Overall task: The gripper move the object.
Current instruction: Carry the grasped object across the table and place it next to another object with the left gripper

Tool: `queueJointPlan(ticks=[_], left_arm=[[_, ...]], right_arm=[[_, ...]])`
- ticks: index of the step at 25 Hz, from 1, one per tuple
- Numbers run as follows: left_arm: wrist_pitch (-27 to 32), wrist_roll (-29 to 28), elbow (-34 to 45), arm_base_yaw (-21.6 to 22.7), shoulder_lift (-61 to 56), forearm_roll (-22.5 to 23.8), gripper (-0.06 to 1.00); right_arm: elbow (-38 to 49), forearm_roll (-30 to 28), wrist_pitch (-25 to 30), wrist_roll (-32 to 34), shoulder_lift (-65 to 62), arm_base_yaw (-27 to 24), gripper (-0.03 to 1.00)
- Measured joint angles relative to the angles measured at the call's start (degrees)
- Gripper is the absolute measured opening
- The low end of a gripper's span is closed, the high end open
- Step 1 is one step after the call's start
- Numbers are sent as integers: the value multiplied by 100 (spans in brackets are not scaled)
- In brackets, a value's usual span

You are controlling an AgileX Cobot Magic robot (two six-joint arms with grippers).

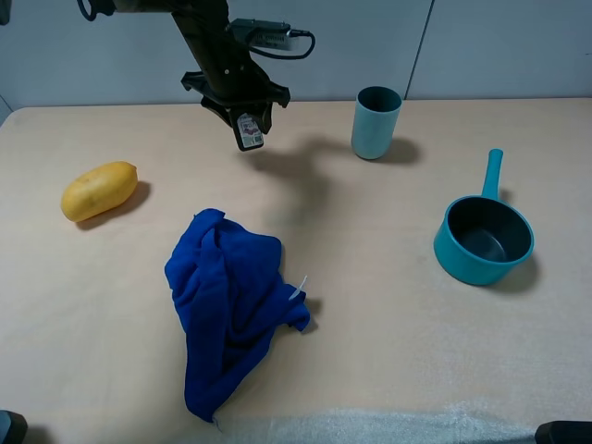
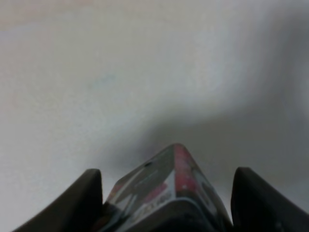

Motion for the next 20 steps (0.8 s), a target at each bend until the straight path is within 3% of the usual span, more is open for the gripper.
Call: queueJointPlan(ticks=[7, 20], left_arm=[[971, 0, -725, 0, -21, 0, 58], [1748, 38, -800, -7, -940, 28, 58]], right_arm=[[0, 0, 0, 0, 0, 0, 69], [0, 0, 0, 0, 0, 0, 69]])
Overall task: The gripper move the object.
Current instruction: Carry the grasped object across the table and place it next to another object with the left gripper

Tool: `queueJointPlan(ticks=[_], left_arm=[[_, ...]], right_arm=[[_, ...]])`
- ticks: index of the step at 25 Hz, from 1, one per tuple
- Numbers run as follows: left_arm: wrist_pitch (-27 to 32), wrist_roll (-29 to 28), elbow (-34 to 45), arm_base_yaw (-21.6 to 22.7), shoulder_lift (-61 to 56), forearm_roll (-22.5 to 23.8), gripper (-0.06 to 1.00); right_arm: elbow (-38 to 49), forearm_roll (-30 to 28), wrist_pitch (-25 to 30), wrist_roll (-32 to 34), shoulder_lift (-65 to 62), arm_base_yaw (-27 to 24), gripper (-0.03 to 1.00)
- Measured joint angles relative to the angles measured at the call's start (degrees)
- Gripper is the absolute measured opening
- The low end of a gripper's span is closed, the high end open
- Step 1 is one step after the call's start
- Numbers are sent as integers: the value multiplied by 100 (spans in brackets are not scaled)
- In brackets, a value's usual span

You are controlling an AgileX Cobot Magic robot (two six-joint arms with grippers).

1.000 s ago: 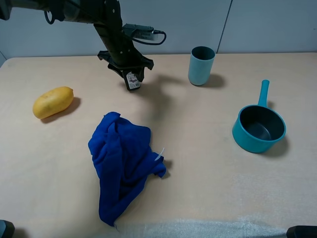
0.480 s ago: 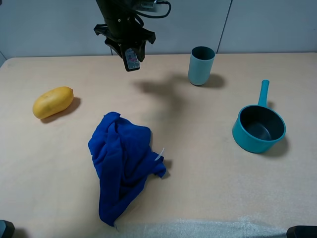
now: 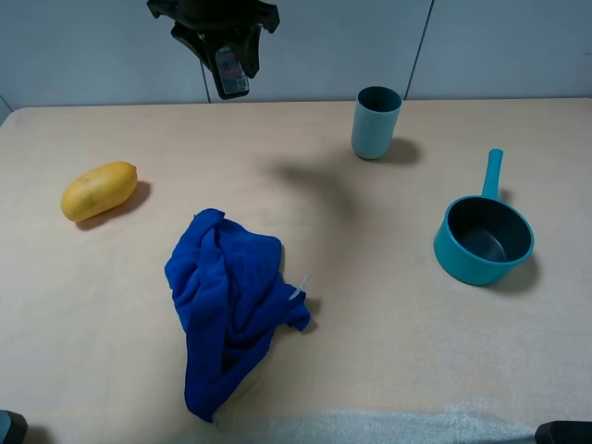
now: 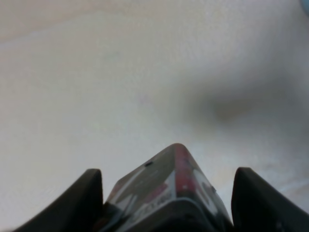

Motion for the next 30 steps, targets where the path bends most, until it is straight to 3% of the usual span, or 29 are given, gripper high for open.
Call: queueJointPlan(ticks=[4, 12, 23, 30], left_arm=[[36, 5, 166, -142, -356, 58, 58], [72, -33, 814, -828, -982, 288, 58], [77, -136, 862, -2059, -1008, 293, 58], [58, -212, 862, -2551, -1008, 384, 58]], right_arm=[[0, 0, 0, 0, 0, 0, 69], [0, 0, 0, 0, 0, 0, 69], [0, 0, 0, 0, 0, 0, 69], [0, 0, 0, 0, 0, 0, 69]])
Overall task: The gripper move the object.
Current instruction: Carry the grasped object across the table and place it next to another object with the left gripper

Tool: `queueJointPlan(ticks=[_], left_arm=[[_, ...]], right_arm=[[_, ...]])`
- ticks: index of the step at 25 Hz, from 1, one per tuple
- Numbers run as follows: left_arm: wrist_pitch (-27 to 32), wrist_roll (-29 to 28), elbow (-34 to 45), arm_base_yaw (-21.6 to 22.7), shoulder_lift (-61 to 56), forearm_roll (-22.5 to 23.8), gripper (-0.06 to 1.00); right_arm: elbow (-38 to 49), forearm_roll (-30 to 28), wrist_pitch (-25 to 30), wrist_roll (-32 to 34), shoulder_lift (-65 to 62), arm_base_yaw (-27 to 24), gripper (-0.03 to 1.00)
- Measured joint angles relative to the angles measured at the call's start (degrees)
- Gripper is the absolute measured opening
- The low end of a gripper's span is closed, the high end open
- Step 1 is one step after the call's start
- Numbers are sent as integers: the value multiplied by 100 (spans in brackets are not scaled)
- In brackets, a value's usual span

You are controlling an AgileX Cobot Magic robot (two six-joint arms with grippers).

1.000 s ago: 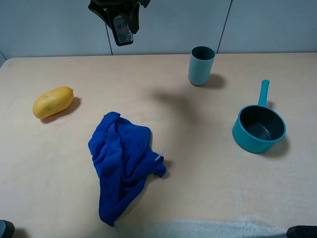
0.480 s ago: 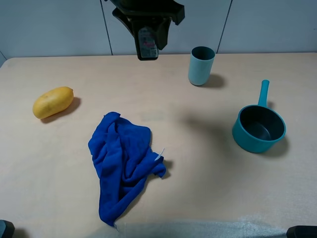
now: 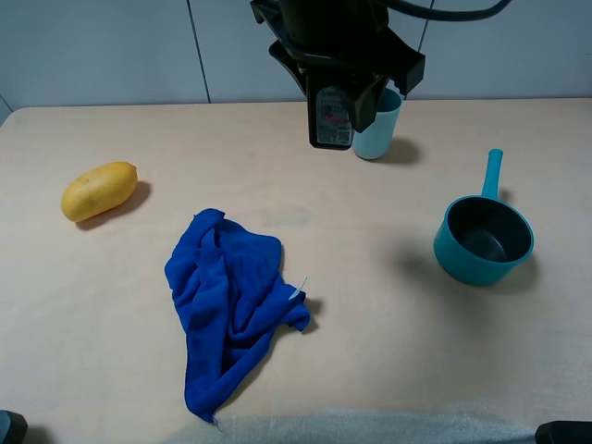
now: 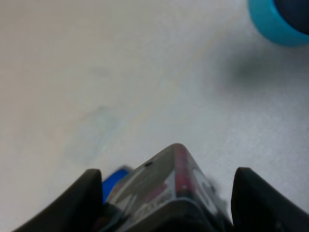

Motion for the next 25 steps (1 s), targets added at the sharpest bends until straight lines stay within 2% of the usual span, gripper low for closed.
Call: queueJointPlan(ticks=[10, 18, 25], left_arm=[[-206, -71, 0, -544, 318, 108, 58], [-647, -109, 0, -1052, 931, 124, 58], [-1083, -135, 0, -1319, 1312, 125, 58]], right_arm=[[0, 0, 0, 0, 0, 0, 69], [0, 0, 0, 0, 0, 0, 69], [0, 0, 0, 0, 0, 0, 69]])
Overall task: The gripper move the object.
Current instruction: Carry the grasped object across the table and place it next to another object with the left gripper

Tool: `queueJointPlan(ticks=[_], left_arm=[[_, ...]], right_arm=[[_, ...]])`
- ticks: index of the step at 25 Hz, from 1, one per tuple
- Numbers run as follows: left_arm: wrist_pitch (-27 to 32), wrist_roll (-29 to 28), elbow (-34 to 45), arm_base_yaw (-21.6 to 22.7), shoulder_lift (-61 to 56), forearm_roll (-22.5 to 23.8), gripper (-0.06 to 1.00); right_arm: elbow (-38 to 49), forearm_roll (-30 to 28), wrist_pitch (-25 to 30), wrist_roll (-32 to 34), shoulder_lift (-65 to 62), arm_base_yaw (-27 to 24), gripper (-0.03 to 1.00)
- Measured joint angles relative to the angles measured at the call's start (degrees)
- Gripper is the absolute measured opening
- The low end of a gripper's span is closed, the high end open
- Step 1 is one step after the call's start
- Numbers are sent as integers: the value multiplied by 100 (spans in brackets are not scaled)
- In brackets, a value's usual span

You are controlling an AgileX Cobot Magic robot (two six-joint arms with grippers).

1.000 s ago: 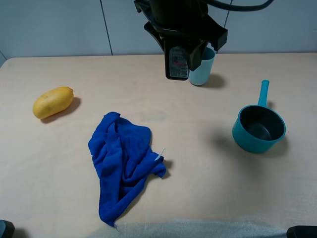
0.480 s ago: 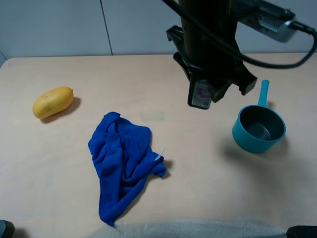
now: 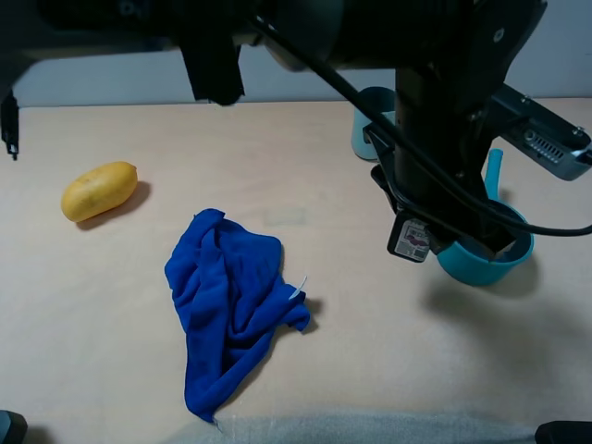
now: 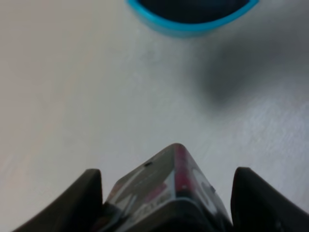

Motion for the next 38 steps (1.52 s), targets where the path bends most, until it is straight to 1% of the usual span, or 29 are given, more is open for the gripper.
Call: queueJointPlan(ticks=[10, 19, 38], left_arm=[[-608, -127, 0, -301, 374, 52, 58], [-1166, -139, 0, -340, 670, 65, 58], [-1618, -139, 0, -445, 1098, 107, 58]], right_arm=[[0, 0, 0, 0, 0, 0, 69], [0, 0, 0, 0, 0, 0, 69], [0, 0, 0, 0, 0, 0, 69]])
